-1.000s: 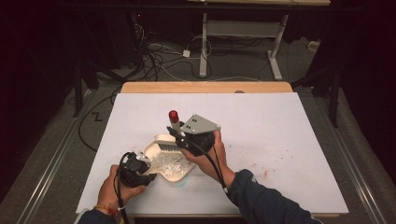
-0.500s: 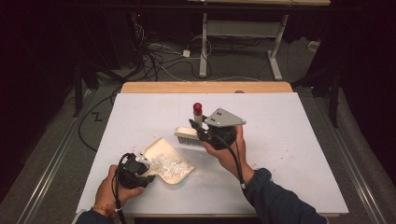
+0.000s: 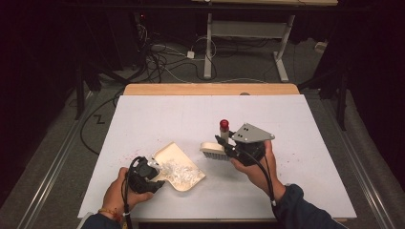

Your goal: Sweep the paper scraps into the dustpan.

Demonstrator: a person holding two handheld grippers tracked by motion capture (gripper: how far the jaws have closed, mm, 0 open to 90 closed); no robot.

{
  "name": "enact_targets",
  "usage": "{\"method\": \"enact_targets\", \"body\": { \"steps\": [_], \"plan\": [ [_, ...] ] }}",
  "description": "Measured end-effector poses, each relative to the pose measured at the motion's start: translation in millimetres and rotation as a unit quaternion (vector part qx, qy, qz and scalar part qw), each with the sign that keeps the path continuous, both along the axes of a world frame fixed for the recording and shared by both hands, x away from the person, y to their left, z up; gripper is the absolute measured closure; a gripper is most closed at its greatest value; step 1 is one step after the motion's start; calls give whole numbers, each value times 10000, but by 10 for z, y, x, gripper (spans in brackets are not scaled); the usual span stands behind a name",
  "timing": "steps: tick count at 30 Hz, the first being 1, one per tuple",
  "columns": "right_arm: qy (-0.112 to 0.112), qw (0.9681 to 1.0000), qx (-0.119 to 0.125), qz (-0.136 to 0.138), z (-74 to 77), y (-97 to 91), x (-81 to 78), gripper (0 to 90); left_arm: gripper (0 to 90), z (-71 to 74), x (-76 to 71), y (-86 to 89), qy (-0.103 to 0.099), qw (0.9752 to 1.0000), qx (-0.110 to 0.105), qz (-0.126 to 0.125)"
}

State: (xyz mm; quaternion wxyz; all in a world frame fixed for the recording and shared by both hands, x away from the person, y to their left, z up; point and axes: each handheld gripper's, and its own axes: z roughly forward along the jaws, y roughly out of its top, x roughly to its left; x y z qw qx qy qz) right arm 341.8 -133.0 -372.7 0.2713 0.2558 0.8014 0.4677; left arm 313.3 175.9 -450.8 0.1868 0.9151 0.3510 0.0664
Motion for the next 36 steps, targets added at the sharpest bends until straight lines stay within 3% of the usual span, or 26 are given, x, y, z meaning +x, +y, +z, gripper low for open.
{"method": "enact_targets", "body": {
  "steps": [7,15,18,26,36],
  "plan": [
    [6,9995,-41,311,-19,221,-105,701,632,4,23,-37,5,10000,14,-46],
    [36,9978,251,615,59,461,-169,702,632,-14,19,-16,46,10000,-40,-31],
    [-86,9977,323,596,123,433,-181,701,633,-24,14,-1,65,10000,-51,-28],
    [-75,9977,509,447,197,253,-124,701,633,-37,-7,37,69,9999,-101,-15],
    [72,9988,292,383,87,119,-108,701,633,-49,-6,60,79,9997,-211,27]
  ]
}}
